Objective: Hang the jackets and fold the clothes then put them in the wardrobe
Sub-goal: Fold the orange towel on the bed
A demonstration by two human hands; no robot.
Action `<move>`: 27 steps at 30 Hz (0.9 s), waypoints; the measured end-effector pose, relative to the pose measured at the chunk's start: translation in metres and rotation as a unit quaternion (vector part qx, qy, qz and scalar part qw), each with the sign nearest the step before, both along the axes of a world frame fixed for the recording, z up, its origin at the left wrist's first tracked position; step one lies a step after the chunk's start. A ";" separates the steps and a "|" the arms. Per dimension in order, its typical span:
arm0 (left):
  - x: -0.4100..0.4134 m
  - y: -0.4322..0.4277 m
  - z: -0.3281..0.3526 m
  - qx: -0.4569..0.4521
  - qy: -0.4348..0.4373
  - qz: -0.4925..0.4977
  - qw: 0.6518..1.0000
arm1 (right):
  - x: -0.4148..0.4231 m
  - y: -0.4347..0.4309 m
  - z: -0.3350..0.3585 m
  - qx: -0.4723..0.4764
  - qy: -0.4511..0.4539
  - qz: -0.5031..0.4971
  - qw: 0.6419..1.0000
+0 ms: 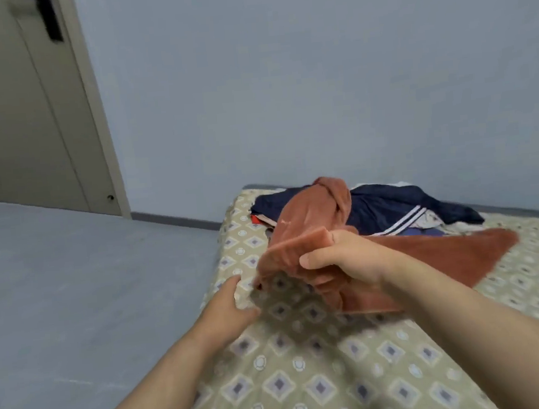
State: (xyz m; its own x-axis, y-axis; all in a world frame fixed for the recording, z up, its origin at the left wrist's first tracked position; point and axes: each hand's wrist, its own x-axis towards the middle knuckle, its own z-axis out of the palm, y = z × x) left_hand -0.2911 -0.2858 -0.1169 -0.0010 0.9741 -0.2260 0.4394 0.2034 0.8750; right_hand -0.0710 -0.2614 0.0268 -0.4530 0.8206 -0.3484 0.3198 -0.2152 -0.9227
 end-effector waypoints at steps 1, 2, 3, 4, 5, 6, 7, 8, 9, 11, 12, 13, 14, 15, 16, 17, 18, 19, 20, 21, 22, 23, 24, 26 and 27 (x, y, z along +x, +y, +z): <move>-0.003 -0.018 0.015 0.017 0.001 0.004 1.000 | -0.005 -0.017 0.020 -0.017 0.034 0.040 0.998; -0.007 -0.036 0.030 0.039 -0.008 0.006 0.999 | -0.009 -0.033 0.040 -0.032 0.071 0.071 0.994; -0.008 -0.056 0.044 0.062 -0.016 0.003 0.998 | -0.013 -0.049 0.060 -0.037 0.105 0.092 0.989; -0.009 -0.074 0.058 0.081 -0.014 -0.004 0.997 | -0.016 -0.064 0.080 -0.028 0.134 0.103 0.985; -0.008 -0.092 0.072 0.089 -0.008 -0.006 0.996 | -0.017 -0.078 0.099 -0.009 0.157 0.105 0.982; -0.006 -0.110 0.085 0.089 -0.009 -0.002 0.996 | -0.016 -0.091 0.118 0.015 0.178 0.100 0.979; -0.006 -0.126 0.096 0.084 -0.014 0.003 0.996 | -0.015 -0.104 0.136 0.039 0.199 0.090 0.975; -0.005 -0.141 0.106 0.083 -0.023 0.006 0.996 | -0.013 -0.115 0.152 0.058 0.218 0.079 0.971; -0.006 -0.155 0.116 0.078 -0.043 0.015 0.996 | -0.009 -0.126 0.166 0.075 0.232 0.071 0.967; -0.008 -0.179 0.140 0.067 -0.115 0.081 0.988 | 0.001 -0.145 0.190 0.108 0.243 0.042 0.963; -0.011 -0.189 0.153 0.080 -0.156 0.122 0.977 | 0.007 -0.152 0.199 0.121 0.244 0.019 0.962; -0.015 -0.197 0.167 0.103 -0.191 0.155 0.964 | 0.014 -0.160 0.206 0.122 0.247 -0.010 0.961; -0.020 -0.203 0.182 0.132 -0.223 0.175 0.950 | 0.020 -0.168 0.213 0.117 0.252 -0.040 0.960; -0.024 -0.209 0.198 0.161 -0.250 0.180 0.938 | 0.025 -0.176 0.218 0.104 0.261 -0.065 0.957; -0.028 -0.215 0.216 0.188 -0.273 0.178 0.927 | 0.030 -0.183 0.224 0.089 0.269 -0.084 0.955; -0.031 -0.221 0.234 0.210 -0.294 0.182 0.914 | 0.033 -0.191 0.230 0.077 0.274 -0.099 0.954; -0.034 -0.226 0.251 0.227 -0.325 0.196 0.897 | 0.036 -0.197 0.235 0.070 0.281 -0.115 0.950; -0.038 -0.230 0.269 0.236 -0.363 0.215 0.876 | 0.039 -0.201 0.242 0.068 0.296 -0.133 0.944; -0.042 -0.233 0.288 0.237 -0.397 0.229 0.856 | 0.042 -0.203 0.249 0.080 0.305 -0.153 0.937; -0.043 -0.237 0.308 0.237 -0.424 0.234 0.842 | 0.043 -0.205 0.256 0.095 0.310 -0.161 0.932; -0.044 -0.241 0.328 0.243 -0.443 0.233 0.831 | 0.043 -0.208 0.262 0.117 0.308 -0.157 0.931; -0.044 -0.244 0.347 0.257 -0.455 0.234 0.820 | 0.042 -0.211 0.269 0.145 0.301 -0.153 0.930; -0.043 -0.247 0.365 0.275 -0.461 0.239 0.809 | 0.041 -0.214 0.275 0.180 0.289 -0.153 0.928; -0.041 -0.250 0.394 0.302 -0.459 0.273 0.790 | 0.037 -0.215 0.286 0.240 0.281 -0.169 0.914; -0.040 -0.251 0.405 0.307 -0.456 0.292 0.783 | 0.033 -0.217 0.290 0.251 0.286 -0.176 0.908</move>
State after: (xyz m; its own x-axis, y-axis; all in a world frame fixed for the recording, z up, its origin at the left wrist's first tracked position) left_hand -0.3312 -0.5366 0.2877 -0.5973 0.7931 0.1197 -0.4351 -0.4457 0.7823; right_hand -0.0378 -0.4782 0.3170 -0.1215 0.9399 0.3192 -0.2500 0.2822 -0.9262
